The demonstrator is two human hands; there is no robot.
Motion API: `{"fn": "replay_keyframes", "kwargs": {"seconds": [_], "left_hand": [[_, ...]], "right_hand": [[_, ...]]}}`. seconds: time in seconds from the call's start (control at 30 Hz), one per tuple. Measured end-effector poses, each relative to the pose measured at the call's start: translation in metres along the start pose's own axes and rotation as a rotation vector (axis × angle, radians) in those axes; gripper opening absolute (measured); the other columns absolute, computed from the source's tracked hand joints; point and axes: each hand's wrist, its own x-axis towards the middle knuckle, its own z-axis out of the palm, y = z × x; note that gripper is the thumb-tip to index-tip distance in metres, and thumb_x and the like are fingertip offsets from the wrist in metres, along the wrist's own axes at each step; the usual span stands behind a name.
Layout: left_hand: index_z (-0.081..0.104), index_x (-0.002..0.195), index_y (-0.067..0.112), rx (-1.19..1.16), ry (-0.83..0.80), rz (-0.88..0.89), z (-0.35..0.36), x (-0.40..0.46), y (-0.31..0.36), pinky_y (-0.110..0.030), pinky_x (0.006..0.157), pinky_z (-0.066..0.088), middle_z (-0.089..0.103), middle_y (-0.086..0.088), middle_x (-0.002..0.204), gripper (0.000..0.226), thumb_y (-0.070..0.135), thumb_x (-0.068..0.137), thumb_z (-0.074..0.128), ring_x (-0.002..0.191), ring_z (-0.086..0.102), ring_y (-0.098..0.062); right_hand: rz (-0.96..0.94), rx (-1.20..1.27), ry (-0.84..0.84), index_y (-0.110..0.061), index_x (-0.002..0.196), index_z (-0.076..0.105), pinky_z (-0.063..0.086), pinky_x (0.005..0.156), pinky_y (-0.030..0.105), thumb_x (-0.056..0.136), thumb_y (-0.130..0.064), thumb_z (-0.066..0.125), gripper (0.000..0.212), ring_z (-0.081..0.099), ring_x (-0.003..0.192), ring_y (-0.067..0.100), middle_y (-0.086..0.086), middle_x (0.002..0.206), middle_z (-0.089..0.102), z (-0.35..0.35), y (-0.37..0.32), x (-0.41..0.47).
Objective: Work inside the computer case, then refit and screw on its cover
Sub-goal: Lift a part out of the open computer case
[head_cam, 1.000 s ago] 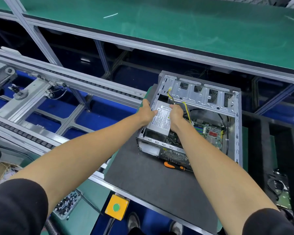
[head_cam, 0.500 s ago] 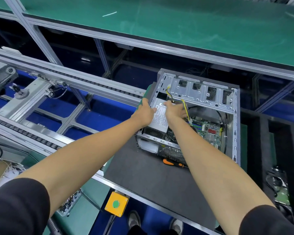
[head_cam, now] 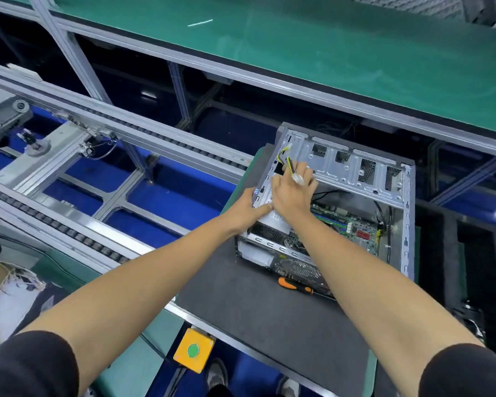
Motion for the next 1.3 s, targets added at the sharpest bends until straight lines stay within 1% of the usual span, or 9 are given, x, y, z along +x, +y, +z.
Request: {"fn": "replay_keyframes", "kwargs": {"seconds": [0.1,0.17,0.23,0.37,0.47,0.6,0.8,1.03,1.3], "left_hand": [[0.017,0.158,0.02,0.015,-0.068,-0.032,-0.007,0.003,-0.001,-0.025,0.089,0.05,0.043,-0.003,0.153,0.1,0.05,0.081,0.073,0.112,0.057,-0.007],[0.002,0.16,0.031,-0.073,-0.119,-0.047,-0.009,0.001,-0.003,-0.034,0.109,0.044,0.03,0.008,0.156,0.124,0.058,0.069,0.083,0.132,0.046,-0.008],[0.001,0.159,0.035,-0.172,-0.116,-0.006,-0.005,-0.001,-0.005,-0.025,0.111,0.035,0.026,0.021,0.153,0.134,0.061,0.062,0.089,0.137,0.037,0.003],[0.015,0.158,0.03,-0.185,-0.051,0.052,0.001,0.0,-0.004,-0.008,0.093,0.041,0.046,0.024,0.137,0.113,0.05,0.073,0.087,0.114,0.052,0.017],[0.017,0.159,0.028,-0.292,-0.041,0.004,0.002,0.002,0.0,-0.014,0.095,0.033,0.034,0.015,0.147,0.077,0.044,0.098,0.061,0.131,0.036,-0.002],[0.021,0.158,0.027,-0.281,-0.014,0.003,0.003,0.003,0.001,-0.035,0.114,0.029,0.037,0.007,0.151,0.058,0.047,0.106,0.036,0.143,0.034,-0.017],[0.028,0.155,0.022,-0.304,0.016,-0.01,0.004,0.004,0.002,-0.017,0.089,0.046,0.051,0.005,0.134,0.046,0.026,0.11,0.034,0.117,0.055,-0.008],[0.026,0.158,0.02,-0.281,0.026,-0.021,-0.001,0.002,0.009,-0.006,0.06,0.044,0.052,-0.004,0.128,0.047,0.02,0.111,0.032,0.108,0.054,-0.017],[0.019,0.161,0.027,-0.303,-0.062,-0.012,-0.004,-0.009,-0.004,-0.029,0.11,0.035,0.038,0.003,0.158,0.057,0.043,0.109,0.037,0.141,0.042,-0.014]], "right_hand": [[-0.054,0.095,0.026,-0.013,0.112,0.053,0.02,0.111,0.046,0.097,-0.032,0.041,0.027,0.038,0.123,0.028,0.006,0.124,0.044,0.003,-0.01,0.003],[0.002,0.285,0.094,-0.015,0.112,0.05,0.02,0.109,0.045,0.091,-0.03,0.045,0.026,0.037,0.122,0.025,0.002,0.122,0.043,0.004,-0.006,0.003],[0.094,0.458,0.162,-0.016,0.113,0.048,0.024,0.106,0.043,0.085,-0.029,0.045,0.03,0.037,0.118,0.022,-0.003,0.117,0.04,0.005,0.004,0.0],[0.182,0.595,0.175,-0.007,0.108,0.052,0.022,0.089,0.032,0.088,-0.023,0.042,0.028,0.035,0.111,0.021,0.005,0.115,0.04,0.008,-0.001,0.008],[0.464,1.099,0.15,-0.004,0.096,0.062,0.042,0.089,0.032,0.093,-0.014,0.047,0.018,0.055,0.105,0.027,0.017,0.113,0.057,0.009,0.0,0.006],[0.524,1.298,0.108,-0.017,0.081,0.061,0.046,0.082,0.025,0.092,0.007,0.042,0.033,0.064,0.077,-0.004,0.0,0.091,0.066,0.007,0.004,0.0],[0.508,1.212,-0.153,-0.015,0.098,0.053,0.041,0.09,0.038,0.092,0.004,0.045,0.021,0.05,0.103,0.024,0.014,0.116,0.053,0.001,0.008,-0.011],[0.373,0.92,-0.437,-0.013,0.107,0.052,0.035,0.069,0.029,0.099,-0.006,0.044,0.013,0.047,0.087,0.01,0.002,0.101,0.051,-0.006,0.023,-0.022],[0.429,1.013,-0.47,-0.018,0.101,0.055,0.04,0.097,0.044,0.098,-0.026,0.049,0.01,0.052,0.114,0.027,0.008,0.119,0.057,0.003,0.026,-0.036]]}}
